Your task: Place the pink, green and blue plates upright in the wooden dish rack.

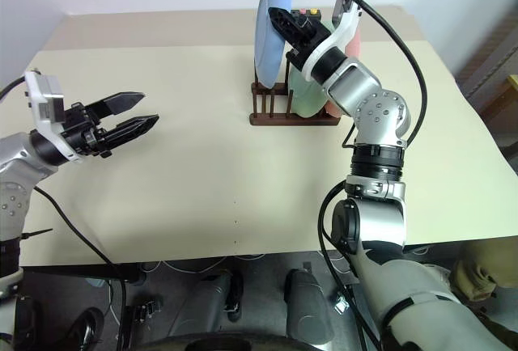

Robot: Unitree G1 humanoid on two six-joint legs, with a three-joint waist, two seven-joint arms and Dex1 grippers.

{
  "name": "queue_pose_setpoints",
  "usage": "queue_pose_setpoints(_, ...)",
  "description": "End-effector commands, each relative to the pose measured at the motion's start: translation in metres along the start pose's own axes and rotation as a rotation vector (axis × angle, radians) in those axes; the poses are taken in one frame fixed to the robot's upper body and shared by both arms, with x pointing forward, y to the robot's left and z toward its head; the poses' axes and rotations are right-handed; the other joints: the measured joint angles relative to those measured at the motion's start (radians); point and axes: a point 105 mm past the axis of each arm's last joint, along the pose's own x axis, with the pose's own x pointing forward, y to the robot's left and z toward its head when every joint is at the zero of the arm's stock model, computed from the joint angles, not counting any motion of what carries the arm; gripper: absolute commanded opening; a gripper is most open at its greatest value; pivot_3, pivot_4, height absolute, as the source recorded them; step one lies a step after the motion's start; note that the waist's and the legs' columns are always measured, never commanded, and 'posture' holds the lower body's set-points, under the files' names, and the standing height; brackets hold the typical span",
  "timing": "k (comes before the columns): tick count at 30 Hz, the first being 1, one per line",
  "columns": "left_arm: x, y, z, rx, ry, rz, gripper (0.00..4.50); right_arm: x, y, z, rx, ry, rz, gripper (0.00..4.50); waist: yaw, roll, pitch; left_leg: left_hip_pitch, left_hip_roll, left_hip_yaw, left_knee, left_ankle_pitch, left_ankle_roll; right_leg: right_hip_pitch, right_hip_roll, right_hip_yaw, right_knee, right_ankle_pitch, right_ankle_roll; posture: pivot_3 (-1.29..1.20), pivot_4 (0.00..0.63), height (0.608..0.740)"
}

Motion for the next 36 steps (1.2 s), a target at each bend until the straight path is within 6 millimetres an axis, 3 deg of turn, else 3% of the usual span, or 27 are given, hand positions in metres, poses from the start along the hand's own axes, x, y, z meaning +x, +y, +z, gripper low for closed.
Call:
queue_pose_setpoints(1, -0.001, -0.001, 0.012, 0.041, -0.035, 0.000, 2.99, -0.002, 0.010, 0.006, -0.016, -0.032, 0.033, 0.00, 0.000, 0.000, 0.000, 0.000, 0.000, 0.000, 0.000, 0.000, 0.000, 0.000, 0.000, 0.000, 0.000, 0.000, 0.000, 0.00, 0.150, 0.735)
queue_pose_setpoints(11, -0.001, 0.000, 0.013, 0.049, -0.031, 0.001, 2.99, -0.006, 0.004, -0.012, -0.040, 0.024, 0.018, 0.00, 0.000, 0.000, 0.000, 0.000, 0.000, 0.000, 0.000, 0.000, 0.000, 0.000, 0.000, 0.000, 0.000, 0.000, 0.000, 0.00, 0.150, 0.735)
queue_pose_setpoints(14, -0.001, 0.001, 0.013, 0.055, -0.025, 0.013, 3.05, -0.006, 0.004, -0.015, -0.053, 0.036, 0.020, 1.06, 0.000, 0.000, 0.000, 0.000, 0.000, 0.000, 0.000, 0.000, 0.000, 0.000, 0.000, 0.000, 0.000, 0.000, 0.000, 0.00, 0.150, 0.735)
queue_pose_setpoints(21, 0.000, 0.000, 0.015, 0.055, -0.030, 0.009, 3.05, -0.005, 0.009, -0.010, -0.119, 0.031, 0.029, 4.44, 0.000, 0.000, 0.000, 0.000, 0.000, 0.000, 0.000, 0.000, 0.000, 0.000, 0.000, 0.000, 0.000, 0.000, 0.000, 0.00, 0.150, 0.735)
queue_pose_setpoints(30, 0.002, -0.001, 0.015, 0.054, -0.034, 0.002, 3.05, -0.001, 0.043, 0.019, -0.303, -0.079, 0.154, 4.48, 0.000, 0.000, 0.000, 0.000, 0.000, 0.000, 0.000, 0.000, 0.000, 0.000, 0.000, 0.000, 0.000, 0.000, 0.000, 0.00, 0.150, 0.735)
queue_pose_setpoints(36, 0.003, -0.001, 0.017, 0.056, -0.041, -0.005, 3.05, -0.012, 0.054, 0.038, -0.394, -0.124, 0.211, 4.48, 0.002, 0.000, 0.000, 0.000, 0.000, 0.000, 0.000, 0.000, 0.000, 0.000, 0.000, 0.000, 0.000, 0.000, 0.000, 0.00, 0.150, 0.735)
